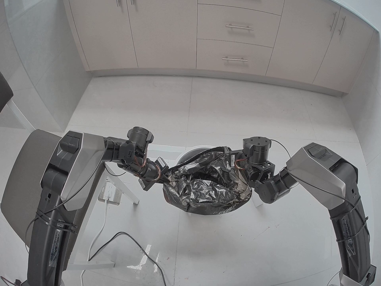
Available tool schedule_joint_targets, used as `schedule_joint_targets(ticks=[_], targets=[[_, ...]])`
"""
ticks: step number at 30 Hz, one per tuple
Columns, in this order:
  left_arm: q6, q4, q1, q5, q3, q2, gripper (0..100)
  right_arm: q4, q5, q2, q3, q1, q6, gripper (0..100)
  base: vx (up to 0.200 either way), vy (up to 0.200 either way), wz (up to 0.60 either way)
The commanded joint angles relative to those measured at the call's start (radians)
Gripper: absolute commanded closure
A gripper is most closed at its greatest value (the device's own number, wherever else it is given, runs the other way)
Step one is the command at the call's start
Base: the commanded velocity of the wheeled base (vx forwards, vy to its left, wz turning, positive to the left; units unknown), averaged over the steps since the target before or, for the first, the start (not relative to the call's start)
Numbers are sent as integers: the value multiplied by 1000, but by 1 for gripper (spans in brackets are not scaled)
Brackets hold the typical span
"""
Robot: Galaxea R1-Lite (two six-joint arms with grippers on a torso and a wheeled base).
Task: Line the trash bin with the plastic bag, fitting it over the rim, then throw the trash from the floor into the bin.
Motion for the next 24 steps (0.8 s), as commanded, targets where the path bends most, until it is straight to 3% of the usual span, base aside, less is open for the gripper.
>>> schedule_joint_targets(ticks=[1, 11, 24], targets=[[-1, -7, 2, 0, 0, 12, 100, 24, 1, 27, -52, -16, 0, 0, 0, 0, 0], [-1, -23, -4, 0, 0, 7, 100, 90, -1, 65, -177, -27, 0, 0, 0, 0, 0], [-7, -59, -21, 0, 0, -3, 100, 89, -1, 67, -169, -27, 3, 0, 0, 0, 0]])
